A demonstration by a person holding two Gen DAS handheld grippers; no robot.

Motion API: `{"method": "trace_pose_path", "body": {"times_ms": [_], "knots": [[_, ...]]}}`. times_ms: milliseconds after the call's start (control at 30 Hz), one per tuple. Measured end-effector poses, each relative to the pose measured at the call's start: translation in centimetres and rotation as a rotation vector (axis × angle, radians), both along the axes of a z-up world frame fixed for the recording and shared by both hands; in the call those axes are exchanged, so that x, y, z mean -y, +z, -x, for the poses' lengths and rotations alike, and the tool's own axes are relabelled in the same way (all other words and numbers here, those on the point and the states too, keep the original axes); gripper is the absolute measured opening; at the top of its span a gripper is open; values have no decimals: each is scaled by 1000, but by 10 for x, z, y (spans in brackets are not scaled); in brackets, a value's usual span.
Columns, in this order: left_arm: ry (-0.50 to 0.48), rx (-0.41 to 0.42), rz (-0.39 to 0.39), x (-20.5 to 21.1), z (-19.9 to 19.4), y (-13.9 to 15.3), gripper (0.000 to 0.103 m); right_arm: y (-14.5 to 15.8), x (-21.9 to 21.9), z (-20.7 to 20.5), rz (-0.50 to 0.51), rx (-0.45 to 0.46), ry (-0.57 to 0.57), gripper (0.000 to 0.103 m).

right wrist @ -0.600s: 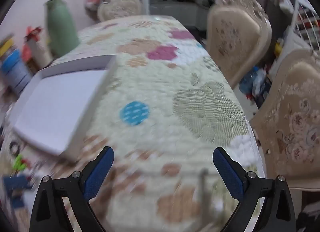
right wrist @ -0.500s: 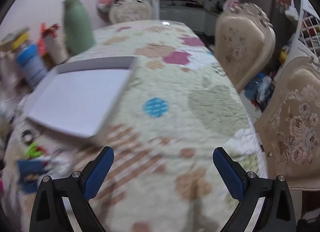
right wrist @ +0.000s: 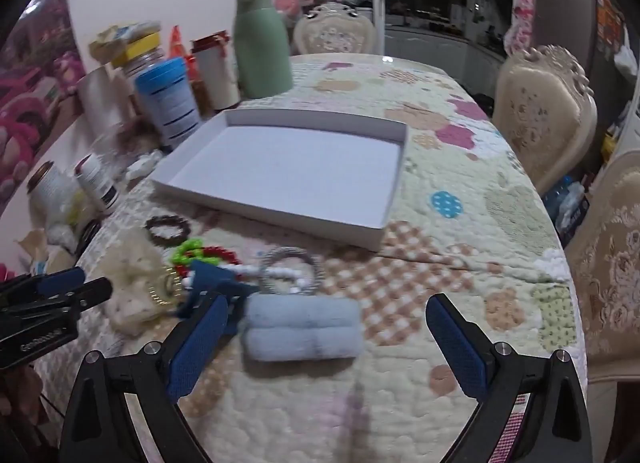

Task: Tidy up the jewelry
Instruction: 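Move the right tool toward the light blue fabric hair tie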

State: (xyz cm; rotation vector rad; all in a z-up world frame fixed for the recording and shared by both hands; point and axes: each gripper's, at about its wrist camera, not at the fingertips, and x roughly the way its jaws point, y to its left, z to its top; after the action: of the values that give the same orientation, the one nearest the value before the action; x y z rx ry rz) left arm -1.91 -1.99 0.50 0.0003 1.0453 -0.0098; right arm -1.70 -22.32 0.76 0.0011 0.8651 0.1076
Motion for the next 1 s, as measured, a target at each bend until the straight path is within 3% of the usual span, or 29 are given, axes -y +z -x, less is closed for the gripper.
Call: {"method": "trace_pose_path", "body": {"times_ms": [1000], "knots": [[5, -5, -14, 2, 11, -1, 50, 4, -18, 8, -5, -30, 36, 99]]}}
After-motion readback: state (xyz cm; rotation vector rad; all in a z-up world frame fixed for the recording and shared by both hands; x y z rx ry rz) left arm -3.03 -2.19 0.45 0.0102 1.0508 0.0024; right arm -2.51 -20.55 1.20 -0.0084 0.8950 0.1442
